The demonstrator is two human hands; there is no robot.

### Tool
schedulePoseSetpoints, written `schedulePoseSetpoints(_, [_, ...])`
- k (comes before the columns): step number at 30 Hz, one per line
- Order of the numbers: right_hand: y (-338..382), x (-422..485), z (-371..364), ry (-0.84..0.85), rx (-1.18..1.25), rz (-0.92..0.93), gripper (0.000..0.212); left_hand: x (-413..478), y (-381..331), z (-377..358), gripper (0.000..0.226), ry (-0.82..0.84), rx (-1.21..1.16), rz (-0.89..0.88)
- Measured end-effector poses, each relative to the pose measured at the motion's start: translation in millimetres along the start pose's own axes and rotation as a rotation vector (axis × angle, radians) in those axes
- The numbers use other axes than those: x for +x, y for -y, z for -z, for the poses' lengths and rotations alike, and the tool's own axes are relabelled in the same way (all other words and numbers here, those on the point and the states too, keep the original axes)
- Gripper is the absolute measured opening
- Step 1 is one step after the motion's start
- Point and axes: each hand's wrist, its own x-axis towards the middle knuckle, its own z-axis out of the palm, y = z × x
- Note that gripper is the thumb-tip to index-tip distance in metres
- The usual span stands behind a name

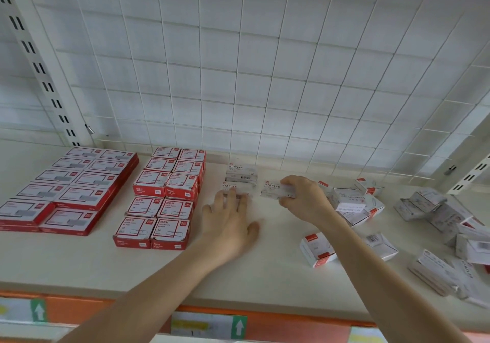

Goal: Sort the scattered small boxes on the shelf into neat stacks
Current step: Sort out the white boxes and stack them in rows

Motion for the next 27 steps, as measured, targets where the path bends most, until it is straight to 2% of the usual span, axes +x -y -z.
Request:
schedulePoseSetpoints(9, [-0.7, -1.5, -2.5, 0.026, -0.037, -0.004, 0.044, 5.0, 0.9, -1.0, 0.06, -0.018, -0.071, -0.01])
schedulePoseSetpoints(16, [-0.7, -1.8, -4.1, 0.031, -0.04, -0.01, 0.044, 3.9, -2.5, 1.5, 0.065, 0.076, -0.132, 0.019])
schedulePoseSetpoints(27, [-2.3, -2.0, -6.6, 0.045, -0.033, -0.017, 0.045, 4.7, -5.9, 0.7, 0.063, 0.036, -0.112, -0.017])
